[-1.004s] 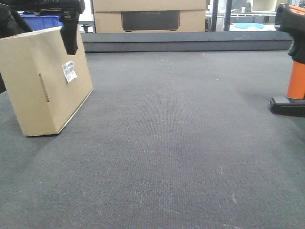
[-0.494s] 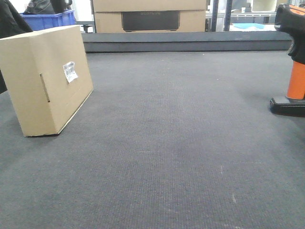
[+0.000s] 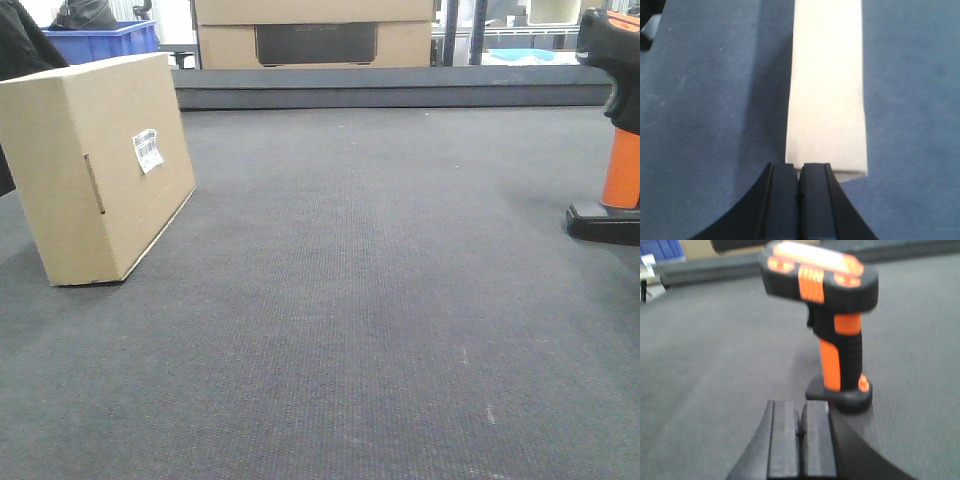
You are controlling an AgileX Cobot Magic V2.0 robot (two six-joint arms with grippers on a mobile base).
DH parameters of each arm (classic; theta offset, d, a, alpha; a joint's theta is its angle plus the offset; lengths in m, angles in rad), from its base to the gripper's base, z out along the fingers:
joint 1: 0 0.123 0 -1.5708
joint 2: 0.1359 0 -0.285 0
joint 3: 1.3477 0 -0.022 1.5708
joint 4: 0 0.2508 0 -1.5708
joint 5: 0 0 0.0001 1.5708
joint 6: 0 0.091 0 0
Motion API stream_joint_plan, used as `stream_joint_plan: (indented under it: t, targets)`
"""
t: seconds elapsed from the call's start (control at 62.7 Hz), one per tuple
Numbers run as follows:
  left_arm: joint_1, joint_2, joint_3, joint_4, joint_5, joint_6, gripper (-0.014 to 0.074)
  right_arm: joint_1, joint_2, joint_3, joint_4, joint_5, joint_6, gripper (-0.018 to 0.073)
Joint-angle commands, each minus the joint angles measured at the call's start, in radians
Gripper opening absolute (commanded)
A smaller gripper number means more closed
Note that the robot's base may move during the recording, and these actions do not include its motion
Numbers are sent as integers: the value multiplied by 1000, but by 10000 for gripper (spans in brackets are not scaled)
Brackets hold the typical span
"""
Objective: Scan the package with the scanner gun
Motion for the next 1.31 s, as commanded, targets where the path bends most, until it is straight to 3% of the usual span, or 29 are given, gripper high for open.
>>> stream_joint_plan:
  t: [0.0, 0.096, 0.175, 0.446, 0.526, 0.67, 0.925, 1.291]
  targets:
    - [5, -76, 86, 13, -103, -17, -111, 0, -6, 2, -7, 2, -3, -169]
    - [8, -154, 203, 38, -182, -25, -111, 0, -13, 2, -7, 2, -3, -169]
    - [31, -224, 293, 65, -267, -78, -111, 0, -30, 2, -7, 7, -3, -169]
    - [227, -460, 526, 78, -492, -104, -111, 0, -217, 2, -7, 83, -3, -169]
    - [254, -533, 555, 78, -468, -96, -111, 0, -295, 1, -7, 135, -3, -169]
    - [260, -667, 580, 78, -369, 76, -106, 0, -454, -23, -31, 302, -25, -169]
    - [260, -881, 580, 67, -257, 80, -99, 0, -692, -141, -146, 692, -52, -169]
    - [260, -1010, 580, 67, -254, 80, -99, 0, -828, -155, -135, 723, -52, -169]
